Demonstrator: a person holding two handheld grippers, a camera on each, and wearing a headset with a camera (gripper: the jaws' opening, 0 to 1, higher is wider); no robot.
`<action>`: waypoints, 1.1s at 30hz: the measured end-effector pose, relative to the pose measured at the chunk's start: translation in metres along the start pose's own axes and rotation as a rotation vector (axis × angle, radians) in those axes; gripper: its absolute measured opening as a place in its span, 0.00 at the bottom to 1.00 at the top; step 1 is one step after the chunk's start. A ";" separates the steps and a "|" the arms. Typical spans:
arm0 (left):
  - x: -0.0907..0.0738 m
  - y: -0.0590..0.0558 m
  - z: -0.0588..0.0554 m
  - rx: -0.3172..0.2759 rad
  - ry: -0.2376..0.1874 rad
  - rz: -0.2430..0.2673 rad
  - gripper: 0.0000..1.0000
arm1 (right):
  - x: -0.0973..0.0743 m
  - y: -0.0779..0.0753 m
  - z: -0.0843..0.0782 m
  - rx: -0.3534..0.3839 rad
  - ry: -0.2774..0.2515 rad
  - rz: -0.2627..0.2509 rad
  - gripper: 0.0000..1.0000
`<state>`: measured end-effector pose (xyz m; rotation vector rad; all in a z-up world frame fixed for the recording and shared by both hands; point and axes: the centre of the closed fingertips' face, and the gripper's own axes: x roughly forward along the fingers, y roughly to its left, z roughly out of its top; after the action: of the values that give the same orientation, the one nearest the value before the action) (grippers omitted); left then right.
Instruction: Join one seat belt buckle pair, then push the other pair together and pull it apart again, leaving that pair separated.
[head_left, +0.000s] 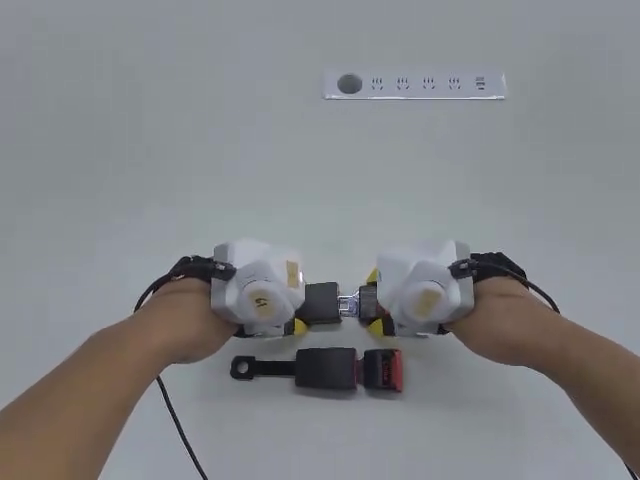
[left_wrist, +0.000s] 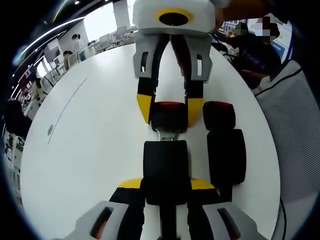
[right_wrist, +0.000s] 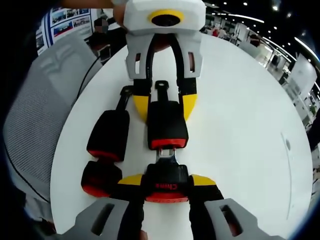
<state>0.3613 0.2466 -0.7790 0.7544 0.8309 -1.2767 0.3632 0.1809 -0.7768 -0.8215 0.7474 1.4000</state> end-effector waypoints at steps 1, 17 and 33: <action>0.000 0.000 0.000 0.000 -0.002 -0.001 0.32 | 0.000 0.000 0.001 -0.001 0.000 0.000 0.30; -0.002 -0.001 0.001 -0.005 -0.004 -0.003 0.32 | 0.009 0.000 0.016 -0.046 -0.010 -0.016 0.29; -0.001 0.002 -0.002 -0.005 -0.013 0.007 0.32 | 0.011 -0.001 0.016 -0.040 -0.002 -0.011 0.30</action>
<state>0.3627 0.2488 -0.7793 0.7436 0.8200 -1.2721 0.3641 0.2004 -0.7778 -0.8542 0.7138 1.4098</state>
